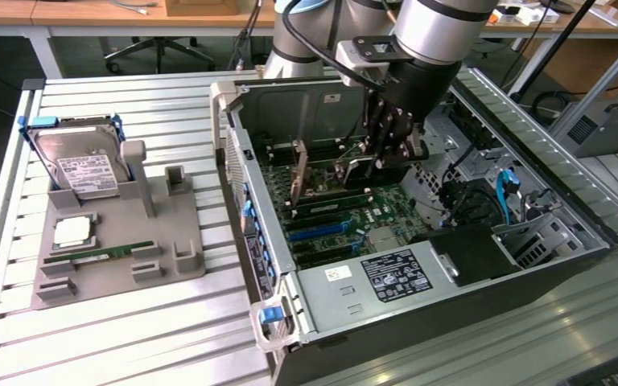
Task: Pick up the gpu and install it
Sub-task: 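Insert the gpu into the slot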
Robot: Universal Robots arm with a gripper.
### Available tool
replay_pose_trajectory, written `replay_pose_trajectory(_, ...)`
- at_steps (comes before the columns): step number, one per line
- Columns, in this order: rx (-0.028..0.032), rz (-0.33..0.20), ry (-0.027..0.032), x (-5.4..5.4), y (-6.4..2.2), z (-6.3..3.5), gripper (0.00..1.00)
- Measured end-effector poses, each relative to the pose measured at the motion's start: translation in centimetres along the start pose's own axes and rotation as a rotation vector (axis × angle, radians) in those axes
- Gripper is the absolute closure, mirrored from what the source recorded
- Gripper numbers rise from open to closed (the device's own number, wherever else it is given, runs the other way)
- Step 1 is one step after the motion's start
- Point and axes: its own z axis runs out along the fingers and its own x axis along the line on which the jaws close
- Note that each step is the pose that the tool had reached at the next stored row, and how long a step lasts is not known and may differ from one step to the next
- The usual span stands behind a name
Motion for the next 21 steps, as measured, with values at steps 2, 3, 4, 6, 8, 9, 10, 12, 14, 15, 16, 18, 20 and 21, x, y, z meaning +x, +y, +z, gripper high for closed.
replay_pose_trajectory(2,0.0000,0.000,0.0000,0.3,0.00,-0.01,0.73)
replay_pose_trajectory(3,0.0001,0.000,-0.0001,0.4,0.00,-0.01,0.73)
replay_pose_trajectory(4,0.0000,0.000,0.0000,0.5,0.00,-0.02,0.73)
replay_pose_trajectory(6,0.0001,0.000,-0.0002,0.5,0.01,0.03,0.73)
replay_pose_trajectory(8,-0.0001,0.000,0.0001,0.6,0.02,0.24,0.73)
replay_pose_trajectory(9,0.0000,0.000,0.0000,0.6,0.02,0.43,0.73)
replay_pose_trajectory(10,0.0000,0.000,0.0000,0.6,0.04,0.60,0.73)
replay_pose_trajectory(12,0.0000,0.000,-0.0001,0.6,0.07,0.99,0.73)
replay_pose_trajectory(14,0.0000,0.000,0.0001,0.7,0.11,1.57,0.73)
replay_pose_trajectory(15,0.0000,0.000,0.0000,0.7,0.14,1.90,0.73)
replay_pose_trajectory(16,0.0000,0.000,0.0001,0.7,0.16,2.16,0.73)
replay_pose_trajectory(18,0.0000,0.000,0.0000,0.7,0.19,2.56,0.73)
replay_pose_trajectory(20,-0.0001,0.000,0.0002,0.7,0.20,2.64,0.73)
replay_pose_trajectory(21,-0.0001,0.000,0.0003,0.7,0.21,2.64,0.73)
